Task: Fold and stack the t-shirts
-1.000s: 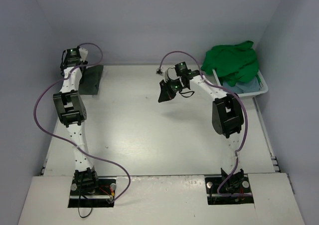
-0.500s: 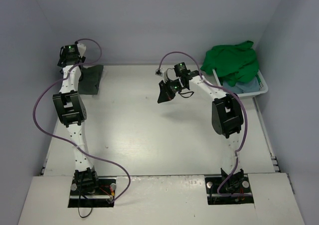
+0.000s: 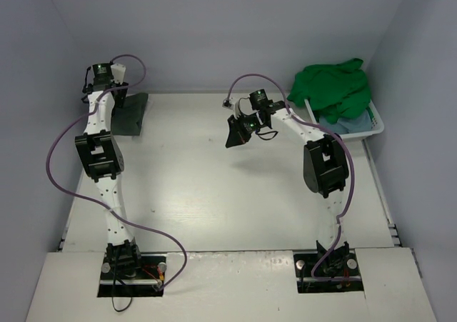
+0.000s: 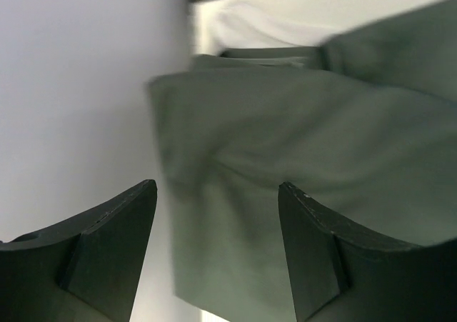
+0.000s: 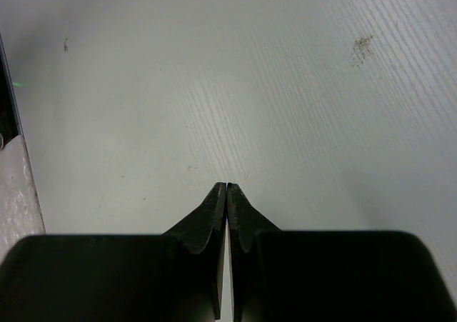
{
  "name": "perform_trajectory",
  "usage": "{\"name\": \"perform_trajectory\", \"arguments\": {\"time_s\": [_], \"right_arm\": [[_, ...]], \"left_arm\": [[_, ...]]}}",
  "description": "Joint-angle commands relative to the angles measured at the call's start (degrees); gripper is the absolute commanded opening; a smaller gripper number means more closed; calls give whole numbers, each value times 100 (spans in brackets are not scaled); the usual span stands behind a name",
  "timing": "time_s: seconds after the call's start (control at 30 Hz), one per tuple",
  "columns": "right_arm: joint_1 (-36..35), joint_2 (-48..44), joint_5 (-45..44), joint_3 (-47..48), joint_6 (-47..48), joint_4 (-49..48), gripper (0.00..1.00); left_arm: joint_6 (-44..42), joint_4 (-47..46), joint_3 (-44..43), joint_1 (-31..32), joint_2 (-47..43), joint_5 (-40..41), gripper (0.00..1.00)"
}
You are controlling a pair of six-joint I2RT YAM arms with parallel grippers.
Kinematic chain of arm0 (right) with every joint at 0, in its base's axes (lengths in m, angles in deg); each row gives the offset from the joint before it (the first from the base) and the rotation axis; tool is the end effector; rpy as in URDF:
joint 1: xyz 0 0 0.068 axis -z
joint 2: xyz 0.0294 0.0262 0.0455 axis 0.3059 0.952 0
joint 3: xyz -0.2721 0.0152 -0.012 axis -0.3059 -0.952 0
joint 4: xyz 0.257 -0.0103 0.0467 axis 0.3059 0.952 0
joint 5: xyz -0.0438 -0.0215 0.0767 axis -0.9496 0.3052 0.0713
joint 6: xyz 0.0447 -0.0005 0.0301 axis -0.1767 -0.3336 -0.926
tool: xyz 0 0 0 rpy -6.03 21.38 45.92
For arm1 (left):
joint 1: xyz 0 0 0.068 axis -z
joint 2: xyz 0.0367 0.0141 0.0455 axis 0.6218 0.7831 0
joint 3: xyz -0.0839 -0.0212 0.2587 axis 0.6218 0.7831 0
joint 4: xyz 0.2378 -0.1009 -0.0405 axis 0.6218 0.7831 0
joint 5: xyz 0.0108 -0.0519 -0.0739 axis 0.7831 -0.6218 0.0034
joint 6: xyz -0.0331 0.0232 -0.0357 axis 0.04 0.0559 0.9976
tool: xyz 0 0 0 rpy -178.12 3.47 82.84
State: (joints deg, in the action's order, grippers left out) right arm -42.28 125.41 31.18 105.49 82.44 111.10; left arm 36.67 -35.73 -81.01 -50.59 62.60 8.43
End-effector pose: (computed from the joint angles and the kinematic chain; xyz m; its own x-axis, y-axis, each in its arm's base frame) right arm 0.4245 0.2245 0.2273 -0.3720 -0.3774 -0.8480 -0.9265 0.2061 0.3147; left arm 0.5503 0.1213 0.2555 -0.6303 0.2479 -0.7357 -0.0375 0.9368 0.3478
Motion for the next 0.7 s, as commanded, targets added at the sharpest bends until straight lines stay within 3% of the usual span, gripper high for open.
{"name": "perform_trajectory", "arguments": {"time_s": [0.0,0.43,0.53,0.57,0.67], "right_arm": [[-40,-143,211,14,107,-82,0],[-40,-160,255,-12,143,-64,0],[-40,-160,282,-21,143,-73,0],[-40,-160,282,-29,143,-73,0],[-32,-160,291,-38,151,-73,0]], "left_arm": [[530,618,-619,-87,-463,-738,63],[609,462,-832,-148,-428,-616,63],[618,382,-884,-192,-313,-608,36],[635,339,-910,-209,-235,-607,19],[671,225,-919,-236,-138,-590,6]]}}
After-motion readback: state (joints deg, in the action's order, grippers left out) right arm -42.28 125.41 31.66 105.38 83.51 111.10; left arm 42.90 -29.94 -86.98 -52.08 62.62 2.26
